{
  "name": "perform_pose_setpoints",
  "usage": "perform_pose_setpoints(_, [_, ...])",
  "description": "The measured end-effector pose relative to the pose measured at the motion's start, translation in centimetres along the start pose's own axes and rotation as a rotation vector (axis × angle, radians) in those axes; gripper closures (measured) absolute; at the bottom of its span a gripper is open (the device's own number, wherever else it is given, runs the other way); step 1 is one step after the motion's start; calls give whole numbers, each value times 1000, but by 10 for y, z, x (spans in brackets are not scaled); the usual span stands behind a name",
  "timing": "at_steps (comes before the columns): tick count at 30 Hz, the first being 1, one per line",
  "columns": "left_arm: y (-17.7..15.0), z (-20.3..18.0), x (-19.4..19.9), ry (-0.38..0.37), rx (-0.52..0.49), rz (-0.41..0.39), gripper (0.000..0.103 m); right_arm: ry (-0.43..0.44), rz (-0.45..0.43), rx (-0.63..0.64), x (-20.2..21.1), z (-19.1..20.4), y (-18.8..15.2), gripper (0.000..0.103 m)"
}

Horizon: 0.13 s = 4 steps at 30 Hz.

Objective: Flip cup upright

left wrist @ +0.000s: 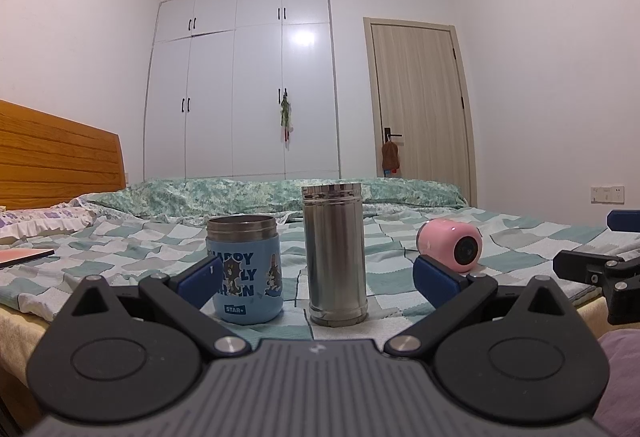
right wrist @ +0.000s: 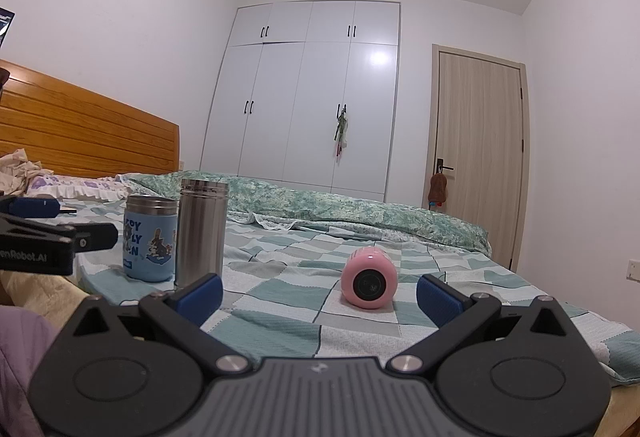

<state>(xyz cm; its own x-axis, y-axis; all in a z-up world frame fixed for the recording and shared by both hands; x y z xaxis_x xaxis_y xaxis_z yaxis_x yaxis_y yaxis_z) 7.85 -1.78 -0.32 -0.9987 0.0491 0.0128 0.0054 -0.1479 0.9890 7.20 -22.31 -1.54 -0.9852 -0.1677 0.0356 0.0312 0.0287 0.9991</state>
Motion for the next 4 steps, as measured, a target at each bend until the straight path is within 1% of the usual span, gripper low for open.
perform_pose_setpoints(4, [1,-1,0,0,-1,-2,0,0,-1,-1,0,0,0,0])
Point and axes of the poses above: each gripper's, at about its wrist camera, not at the fingertips, and x roughly against the way its jaws point, z to its left, y to its top, the point moved 9 cm from there along -x, roughly the way its jaws point, and after that the axes turned 5 degrees about -x, right-handed, at the moved point
